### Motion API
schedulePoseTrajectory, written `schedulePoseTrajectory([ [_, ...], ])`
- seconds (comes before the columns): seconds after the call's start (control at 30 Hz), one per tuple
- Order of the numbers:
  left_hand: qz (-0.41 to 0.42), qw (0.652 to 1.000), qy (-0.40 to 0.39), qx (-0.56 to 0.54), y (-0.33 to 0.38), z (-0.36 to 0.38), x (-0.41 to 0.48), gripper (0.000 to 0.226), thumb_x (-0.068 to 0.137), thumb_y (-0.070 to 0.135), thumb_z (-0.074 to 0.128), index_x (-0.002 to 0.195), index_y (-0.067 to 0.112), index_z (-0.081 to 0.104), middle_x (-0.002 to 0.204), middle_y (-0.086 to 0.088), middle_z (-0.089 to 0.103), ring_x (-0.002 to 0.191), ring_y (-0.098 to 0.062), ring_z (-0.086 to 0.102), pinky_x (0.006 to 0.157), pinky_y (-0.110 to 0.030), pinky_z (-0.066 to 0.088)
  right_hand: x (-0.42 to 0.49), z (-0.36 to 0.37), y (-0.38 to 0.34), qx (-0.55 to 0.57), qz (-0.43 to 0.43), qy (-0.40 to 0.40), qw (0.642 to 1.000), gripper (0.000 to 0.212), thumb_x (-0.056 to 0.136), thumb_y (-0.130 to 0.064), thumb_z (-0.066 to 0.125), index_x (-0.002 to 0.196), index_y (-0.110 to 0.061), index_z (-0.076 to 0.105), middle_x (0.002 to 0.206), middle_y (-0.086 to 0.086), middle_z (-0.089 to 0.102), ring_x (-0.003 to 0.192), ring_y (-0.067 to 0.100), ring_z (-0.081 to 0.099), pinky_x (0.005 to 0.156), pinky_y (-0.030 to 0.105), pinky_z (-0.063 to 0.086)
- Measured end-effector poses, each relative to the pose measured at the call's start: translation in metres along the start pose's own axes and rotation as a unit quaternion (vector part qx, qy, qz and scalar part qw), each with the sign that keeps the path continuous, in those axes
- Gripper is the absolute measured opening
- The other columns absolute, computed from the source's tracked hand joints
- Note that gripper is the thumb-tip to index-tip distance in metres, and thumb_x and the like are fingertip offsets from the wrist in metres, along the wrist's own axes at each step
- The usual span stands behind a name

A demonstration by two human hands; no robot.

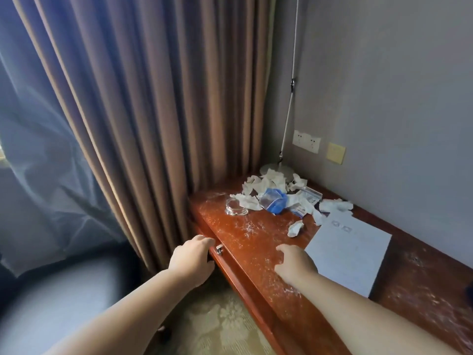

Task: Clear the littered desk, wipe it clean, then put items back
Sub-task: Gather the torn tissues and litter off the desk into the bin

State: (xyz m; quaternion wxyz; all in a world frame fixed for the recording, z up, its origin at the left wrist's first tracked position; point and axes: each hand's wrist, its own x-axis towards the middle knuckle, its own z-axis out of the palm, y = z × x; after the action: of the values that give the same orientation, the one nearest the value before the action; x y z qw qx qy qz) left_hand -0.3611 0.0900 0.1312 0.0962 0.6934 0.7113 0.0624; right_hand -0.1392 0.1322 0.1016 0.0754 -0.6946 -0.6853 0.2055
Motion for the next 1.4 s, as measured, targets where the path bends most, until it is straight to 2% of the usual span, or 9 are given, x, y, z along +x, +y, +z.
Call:
schedulePoseTrajectory([
  [0.27, 0.021, 0.999, -0.049, 0.006, 0.012, 0.018, 0.128, 0.055, 0.088, 0.026, 0.056, 0.141, 0.023, 0.039, 0.141, 0.003, 0.043, 0.125, -0.017, 0.048, 0.100, -0.032, 0.043, 0.110, -0.003, 0.019, 0.009, 0.064, -0.013, 0.998, 0.049, 0.090, -0.022, 0.058, 0.137, -0.024, 0.045, 0.133, 0.001, 0.055, 0.113, 0.021, 0.056, 0.075, 0.025, 0.047],
  [0.57, 0.019, 0.997, -0.067, -0.019, 0.021, 0.050, 0.241, 0.054, 0.083, 0.015, 0.058, 0.134, 0.027, 0.048, 0.131, 0.002, 0.053, 0.113, -0.019, 0.055, 0.082, -0.029, 0.053, 0.173, 0.006, 0.034, 0.052, 0.133, -0.015, 0.990, 0.050, 0.089, -0.022, 0.059, 0.137, -0.020, 0.046, 0.136, 0.003, 0.053, 0.121, 0.025, 0.052, 0.094, 0.034, 0.047],
  [0.7, 0.016, 0.997, -0.070, -0.032, 0.012, 0.060, 0.307, 0.029, 0.084, 0.020, 0.057, 0.113, 0.020, 0.054, 0.114, -0.003, 0.062, 0.099, -0.023, 0.057, 0.077, -0.035, 0.054, 0.210, 0.012, 0.036, 0.074, 0.215, 0.023, 0.973, 0.051, 0.088, -0.024, 0.060, 0.137, -0.019, 0.045, 0.135, 0.007, 0.051, 0.119, 0.027, 0.053, 0.094, 0.033, 0.047],
  [0.87, 0.031, 0.993, -0.107, -0.044, -0.008, 0.079, 0.400, 0.064, 0.085, 0.031, 0.064, 0.141, 0.018, 0.037, 0.134, -0.008, 0.047, 0.117, -0.026, 0.052, 0.091, -0.035, 0.050, 0.261, 0.021, 0.035, 0.048, 0.322, 0.077, 0.942, 0.053, 0.089, -0.027, 0.060, 0.136, -0.016, 0.039, 0.132, 0.004, 0.054, 0.115, 0.023, 0.057, 0.080, 0.028, 0.048],
  [0.97, 0.084, 0.984, -0.155, -0.023, -0.013, 0.090, 0.438, 0.057, 0.086, 0.041, 0.061, 0.135, 0.017, 0.043, 0.128, -0.006, 0.051, 0.112, -0.023, 0.055, 0.086, -0.031, 0.049, 0.282, 0.033, 0.030, 0.004, 0.366, 0.058, 0.929, 0.035, 0.089, -0.024, 0.059, 0.121, -0.015, 0.047, 0.115, 0.005, 0.061, 0.102, 0.023, 0.061, 0.072, 0.028, 0.048],
  [1.03, 0.130, 0.976, -0.172, -0.003, -0.011, 0.099, 0.455, 0.054, 0.085, 0.046, 0.061, 0.129, 0.017, 0.047, 0.120, -0.003, 0.058, 0.107, -0.021, 0.058, 0.081, -0.030, 0.051, 0.289, 0.042, 0.027, -0.001, 0.406, 0.042, 0.913, 0.020, 0.092, -0.022, 0.054, 0.111, -0.015, 0.056, 0.108, 0.005, 0.064, 0.099, 0.023, 0.062, 0.077, 0.030, 0.049],
  [1.13, 0.167, 0.964, -0.207, 0.021, -0.012, 0.111, 0.471, 0.058, 0.084, 0.045, 0.062, 0.132, 0.019, 0.043, 0.124, -0.004, 0.056, 0.112, -0.022, 0.056, 0.082, -0.030, 0.052, 0.293, 0.053, 0.025, 0.001, 0.442, 0.039, 0.896, 0.020, 0.094, -0.022, 0.048, 0.104, -0.015, 0.064, 0.106, 0.004, 0.066, 0.099, 0.023, 0.063, 0.081, 0.030, 0.050],
  [1.27, 0.188, 0.949, -0.243, -0.066, -0.015, 0.122, 0.485, 0.042, 0.087, 0.027, 0.061, 0.128, 0.019, 0.054, 0.129, -0.002, 0.056, 0.112, -0.019, 0.055, 0.080, -0.023, 0.047, 0.287, 0.065, 0.026, 0.004, 0.445, 0.041, 0.895, 0.022, 0.095, -0.023, 0.047, 0.104, -0.013, 0.065, 0.112, 0.006, 0.063, 0.106, 0.021, 0.057, 0.091, 0.029, 0.046],
  [1.4, 0.204, 0.961, -0.154, -0.102, -0.012, 0.115, 0.507, 0.023, 0.085, 0.018, 0.061, 0.106, 0.016, 0.067, 0.114, -0.001, 0.060, 0.105, -0.018, 0.054, 0.079, -0.026, 0.045, 0.293, 0.068, 0.021, 0.019, 0.439, 0.098, 0.893, 0.019, 0.091, -0.029, 0.051, 0.097, -0.022, 0.067, 0.127, 0.004, 0.054, 0.124, 0.022, 0.041, 0.102, 0.033, 0.036],
])
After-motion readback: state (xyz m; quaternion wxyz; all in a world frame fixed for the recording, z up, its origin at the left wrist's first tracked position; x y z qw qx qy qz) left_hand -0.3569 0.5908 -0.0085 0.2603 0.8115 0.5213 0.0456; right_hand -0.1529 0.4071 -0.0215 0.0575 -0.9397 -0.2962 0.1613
